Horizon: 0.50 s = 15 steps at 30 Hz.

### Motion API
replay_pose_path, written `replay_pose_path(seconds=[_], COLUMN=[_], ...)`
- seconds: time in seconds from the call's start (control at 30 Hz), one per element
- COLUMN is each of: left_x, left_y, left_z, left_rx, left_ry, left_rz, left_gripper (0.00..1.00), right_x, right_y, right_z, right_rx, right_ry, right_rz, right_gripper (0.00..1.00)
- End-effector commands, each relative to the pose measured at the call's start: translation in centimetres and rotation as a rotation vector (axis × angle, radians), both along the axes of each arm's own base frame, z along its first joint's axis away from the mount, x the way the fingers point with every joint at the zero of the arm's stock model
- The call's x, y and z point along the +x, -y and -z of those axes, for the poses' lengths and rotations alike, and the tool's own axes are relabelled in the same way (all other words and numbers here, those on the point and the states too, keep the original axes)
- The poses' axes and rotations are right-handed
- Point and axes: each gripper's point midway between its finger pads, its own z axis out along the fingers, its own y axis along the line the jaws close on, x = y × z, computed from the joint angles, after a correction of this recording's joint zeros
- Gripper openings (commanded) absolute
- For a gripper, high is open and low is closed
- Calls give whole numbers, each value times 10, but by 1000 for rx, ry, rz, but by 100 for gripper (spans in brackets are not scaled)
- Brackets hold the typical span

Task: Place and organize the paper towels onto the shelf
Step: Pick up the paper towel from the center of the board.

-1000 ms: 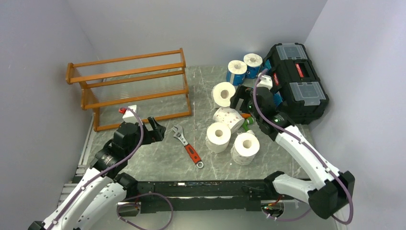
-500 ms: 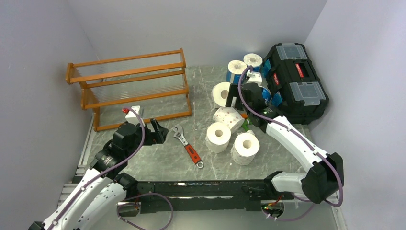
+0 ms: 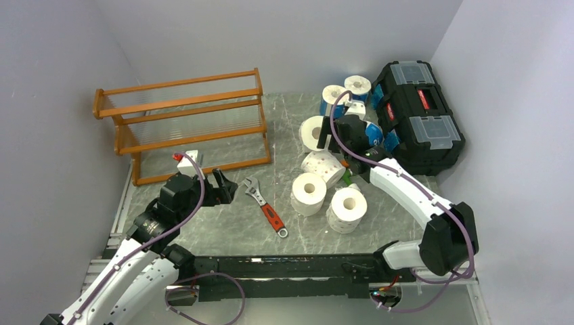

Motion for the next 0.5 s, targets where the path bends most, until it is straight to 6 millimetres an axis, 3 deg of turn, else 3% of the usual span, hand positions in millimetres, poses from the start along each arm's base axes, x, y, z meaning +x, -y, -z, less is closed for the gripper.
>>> replay_pose_path(seconds=[0.0, 0.3, 0.47], left_x=[1, 0, 0], left_y=[3, 1, 0], left_z=[-19, -18, -16], left_rx=[-19, -21, -20], left_ry=[47, 46, 36], left_rz=[17, 10, 2], left_gripper=[99, 99, 99], right_x=[17, 27, 32], right_y=[-1, -5, -4], right_z=[-31, -26, -24], right_rx=[32, 63, 63], right_ry=[109, 99, 91], right_rz=[15, 10, 16], right_gripper=[86, 85, 79])
